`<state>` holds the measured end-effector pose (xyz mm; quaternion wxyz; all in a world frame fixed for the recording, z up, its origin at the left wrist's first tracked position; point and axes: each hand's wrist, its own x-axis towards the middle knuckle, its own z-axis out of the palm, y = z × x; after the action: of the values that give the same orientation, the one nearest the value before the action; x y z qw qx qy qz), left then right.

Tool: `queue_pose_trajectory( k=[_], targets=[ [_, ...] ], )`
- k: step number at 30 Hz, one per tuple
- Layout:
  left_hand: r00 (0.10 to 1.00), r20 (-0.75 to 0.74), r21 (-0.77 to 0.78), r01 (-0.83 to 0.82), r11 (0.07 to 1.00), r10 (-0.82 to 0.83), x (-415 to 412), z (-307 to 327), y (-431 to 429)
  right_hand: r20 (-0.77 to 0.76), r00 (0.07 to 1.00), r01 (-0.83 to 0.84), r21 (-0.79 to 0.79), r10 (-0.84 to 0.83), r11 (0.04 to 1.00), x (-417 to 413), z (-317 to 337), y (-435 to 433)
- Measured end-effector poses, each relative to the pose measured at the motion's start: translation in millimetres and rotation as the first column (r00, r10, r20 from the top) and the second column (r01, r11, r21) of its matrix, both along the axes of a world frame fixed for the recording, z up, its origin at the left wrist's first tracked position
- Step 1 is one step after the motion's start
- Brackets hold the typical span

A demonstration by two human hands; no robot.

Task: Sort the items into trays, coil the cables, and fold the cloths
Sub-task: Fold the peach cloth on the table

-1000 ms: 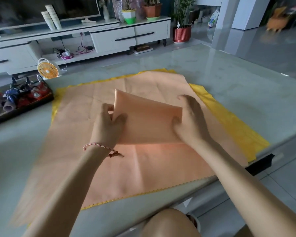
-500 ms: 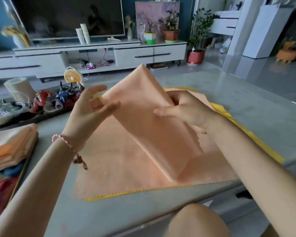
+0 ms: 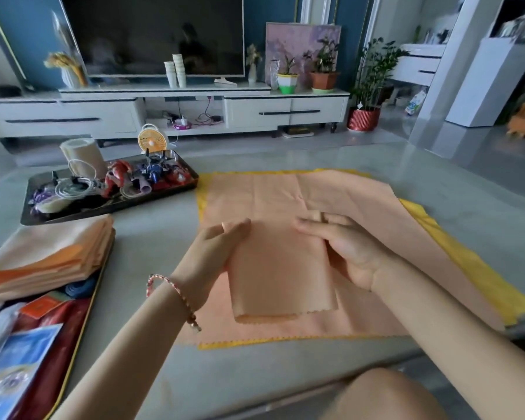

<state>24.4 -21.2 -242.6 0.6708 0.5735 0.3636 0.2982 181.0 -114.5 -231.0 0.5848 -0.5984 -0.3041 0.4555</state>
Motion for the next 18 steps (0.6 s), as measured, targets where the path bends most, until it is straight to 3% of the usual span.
queue_pose_trajectory(
  k=[2, 5, 9, 11, 12, 13, 14, 18],
  targets=[
    [0.997, -0.071, 0.195, -0.01, 0.981, 0.024, -5, -3, -2, 0.073, 0.997, 0.033, 0.051, -0.037, 0.998, -4, 3, 0],
    [0.982, -0.143, 0.518, -0.032, 0.855, 0.124, -17, -10, -2, 0.13, 0.985, 0.096, 0.117, -0.111, 0.989, -12, 6, -1],
    [0.988, -0.086, 0.808, -0.008, 0.589, 0.131, -29, -8, 3, 0.139, 0.985, 0.074, 0.169, -0.098, 0.983, -13, 13, -8],
    [0.99, -0.08, 0.905, 0.024, 0.425, 0.114, -35, -6, 3, 0.122, 0.991, 0.029, 0.175, -0.051, 0.984, -13, 15, -10],
    [0.992, -0.076, 0.921, 0.031, 0.389, 0.101, -37, -5, 2, 0.127, 0.991, 0.022, 0.173, -0.044, 0.985, -14, 16, -10],
    [0.995, -0.064, 0.912, 0.027, 0.409, 0.078, -40, -4, 2, 0.156, 0.987, 0.018, 0.181, -0.047, 0.983, -15, 17, -10],
    [0.998, -0.038, 0.874, 0.01, 0.486, 0.049, -42, -3, 1, 0.197, 0.979, 0.018, 0.186, -0.055, 0.982, -18, 17, -9],
    [0.997, 0.079, 0.511, -0.037, 0.859, -0.004, -39, -4, -4, 0.291, 0.944, 0.097, 0.202, -0.155, 0.974, -21, 10, -1]
  ],
)
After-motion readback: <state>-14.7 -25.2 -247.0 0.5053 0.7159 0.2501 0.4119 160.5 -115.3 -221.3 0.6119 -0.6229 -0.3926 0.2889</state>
